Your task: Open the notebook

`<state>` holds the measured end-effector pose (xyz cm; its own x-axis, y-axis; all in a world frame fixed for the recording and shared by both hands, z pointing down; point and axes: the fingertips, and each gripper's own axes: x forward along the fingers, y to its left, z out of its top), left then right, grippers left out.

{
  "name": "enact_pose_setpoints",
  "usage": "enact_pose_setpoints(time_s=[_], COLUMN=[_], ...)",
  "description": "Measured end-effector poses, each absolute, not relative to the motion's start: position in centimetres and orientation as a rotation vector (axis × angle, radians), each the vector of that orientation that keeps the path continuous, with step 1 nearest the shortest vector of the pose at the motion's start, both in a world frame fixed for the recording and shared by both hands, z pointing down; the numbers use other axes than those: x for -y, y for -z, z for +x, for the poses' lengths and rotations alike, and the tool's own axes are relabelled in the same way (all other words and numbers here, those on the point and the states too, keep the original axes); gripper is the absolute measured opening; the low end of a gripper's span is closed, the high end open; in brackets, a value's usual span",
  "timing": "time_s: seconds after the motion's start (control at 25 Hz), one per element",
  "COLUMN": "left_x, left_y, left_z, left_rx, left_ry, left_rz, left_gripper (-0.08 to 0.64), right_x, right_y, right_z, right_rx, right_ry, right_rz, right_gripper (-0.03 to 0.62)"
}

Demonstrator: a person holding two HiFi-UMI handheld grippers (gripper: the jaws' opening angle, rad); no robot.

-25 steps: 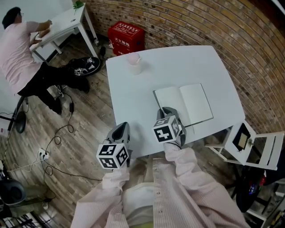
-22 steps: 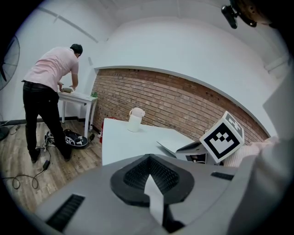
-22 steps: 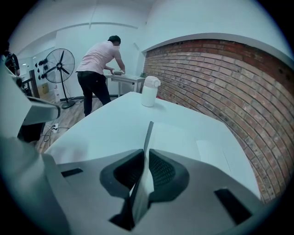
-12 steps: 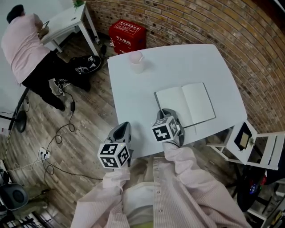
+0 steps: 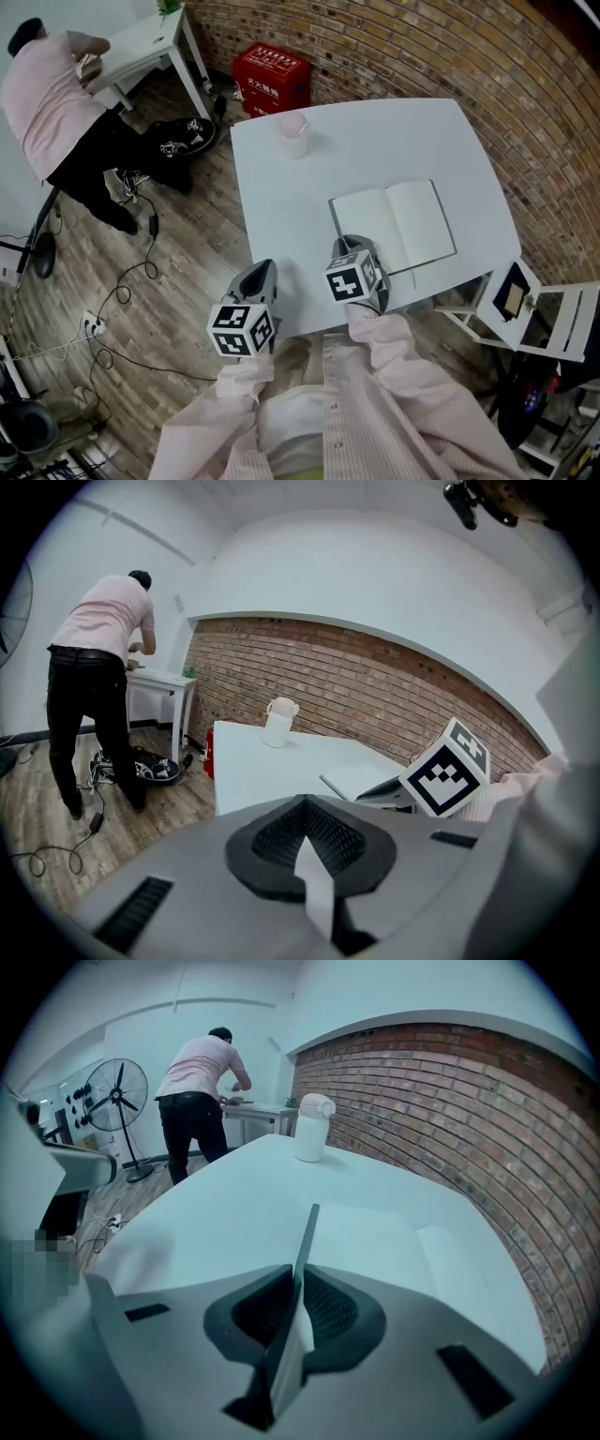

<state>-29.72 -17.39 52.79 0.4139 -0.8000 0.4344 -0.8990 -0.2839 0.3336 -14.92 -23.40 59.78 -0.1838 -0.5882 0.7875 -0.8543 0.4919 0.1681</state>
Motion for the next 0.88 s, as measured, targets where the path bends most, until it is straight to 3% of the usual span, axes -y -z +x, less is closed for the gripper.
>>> enact_pose_setpoints(time_s=[0.88], left_x=[19.2], left_y=[-47.8], left_z=[-25.9], left_rx=[1.459], left_ry=[-0.195], left_rz=[2.334], left_gripper=[-0.008], right_x=[23.7], right_y=[-51.8], right_z=[-13.6], right_rx=[2.479], right_ry=[-0.511], right_rz=[1.297], right_gripper=[0.004])
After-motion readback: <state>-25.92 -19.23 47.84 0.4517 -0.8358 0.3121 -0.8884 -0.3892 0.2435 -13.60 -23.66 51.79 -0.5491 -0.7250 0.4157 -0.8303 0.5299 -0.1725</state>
